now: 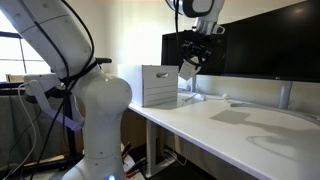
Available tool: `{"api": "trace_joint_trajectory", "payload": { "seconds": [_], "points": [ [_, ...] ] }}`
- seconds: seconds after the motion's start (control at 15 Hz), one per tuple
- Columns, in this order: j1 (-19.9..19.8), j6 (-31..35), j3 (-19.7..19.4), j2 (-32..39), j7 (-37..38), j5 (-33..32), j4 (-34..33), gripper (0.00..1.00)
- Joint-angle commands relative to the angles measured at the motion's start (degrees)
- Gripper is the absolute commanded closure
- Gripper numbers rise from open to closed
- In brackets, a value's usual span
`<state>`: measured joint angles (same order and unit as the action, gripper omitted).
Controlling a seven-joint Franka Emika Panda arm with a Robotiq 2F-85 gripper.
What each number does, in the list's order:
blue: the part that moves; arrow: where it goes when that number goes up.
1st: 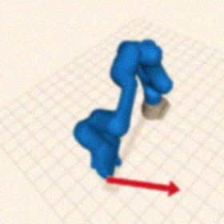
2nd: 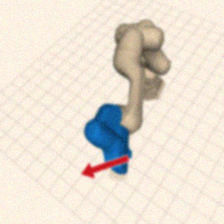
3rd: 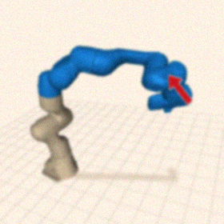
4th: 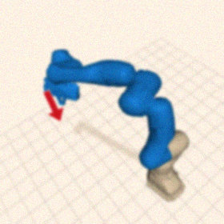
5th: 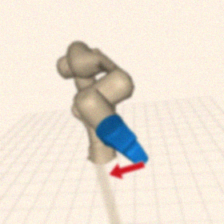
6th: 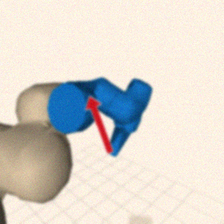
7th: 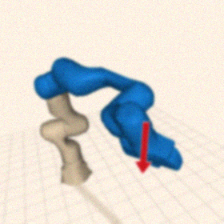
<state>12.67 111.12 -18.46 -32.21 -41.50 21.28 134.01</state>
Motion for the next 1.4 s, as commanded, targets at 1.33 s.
{"api": "trace_joint_trajectory", "payload": {
  "seconds": [1.33],
  "points": [
    [-15.3,-4.7,-0.9,14.0,-8.2,14.3,3.6,0.67]
  ]
}}
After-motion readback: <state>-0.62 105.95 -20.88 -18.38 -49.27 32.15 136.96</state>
